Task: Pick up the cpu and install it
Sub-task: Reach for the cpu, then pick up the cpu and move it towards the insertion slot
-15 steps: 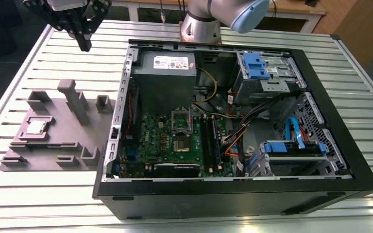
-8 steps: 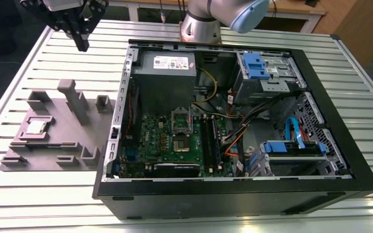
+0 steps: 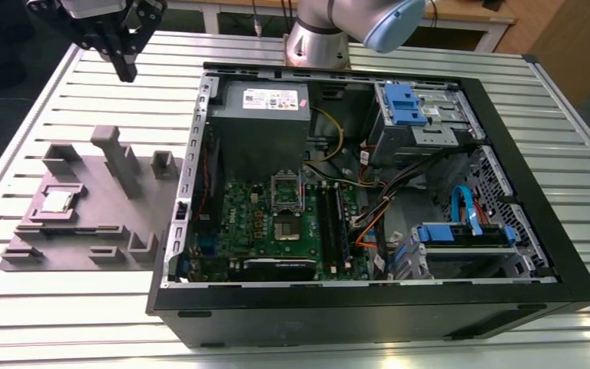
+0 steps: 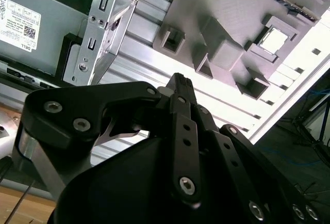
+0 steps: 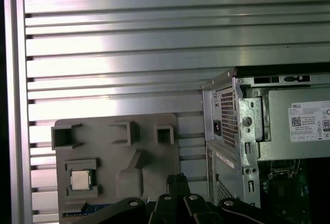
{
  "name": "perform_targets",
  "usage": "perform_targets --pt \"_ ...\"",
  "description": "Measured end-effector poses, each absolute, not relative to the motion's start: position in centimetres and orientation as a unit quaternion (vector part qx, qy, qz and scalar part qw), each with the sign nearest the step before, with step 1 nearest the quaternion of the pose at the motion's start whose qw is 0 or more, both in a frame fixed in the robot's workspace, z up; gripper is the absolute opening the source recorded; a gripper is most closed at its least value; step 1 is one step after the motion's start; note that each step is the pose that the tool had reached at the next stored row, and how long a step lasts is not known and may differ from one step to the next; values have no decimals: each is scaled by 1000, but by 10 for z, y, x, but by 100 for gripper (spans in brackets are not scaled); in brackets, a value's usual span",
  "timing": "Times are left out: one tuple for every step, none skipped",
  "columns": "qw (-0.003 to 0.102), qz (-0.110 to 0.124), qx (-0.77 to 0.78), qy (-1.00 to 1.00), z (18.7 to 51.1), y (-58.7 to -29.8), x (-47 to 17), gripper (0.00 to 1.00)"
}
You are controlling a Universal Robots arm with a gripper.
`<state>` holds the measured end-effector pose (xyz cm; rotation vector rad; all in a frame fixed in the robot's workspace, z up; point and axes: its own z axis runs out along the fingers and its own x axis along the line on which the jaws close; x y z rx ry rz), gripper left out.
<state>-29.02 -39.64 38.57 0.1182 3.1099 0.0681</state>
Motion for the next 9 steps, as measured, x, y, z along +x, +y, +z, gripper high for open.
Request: perform_targets --pt "14 22 38 999 386 -396 -291 10" --pt "14 22 38 999 386 -396 -291 10" --pt "14 22 38 999 385 -396 -291 10" --pt "14 22 38 999 385 -396 -291 10" --pt "14 22 38 999 385 -396 -292 10" --pt "14 22 38 999 385 -396 -292 10" --pt "14 22 38 999 385 -396 -292 10" --pt "14 22 38 999 385 -396 -292 10" --pt "14 22 38 999 385 -396 -293 10"
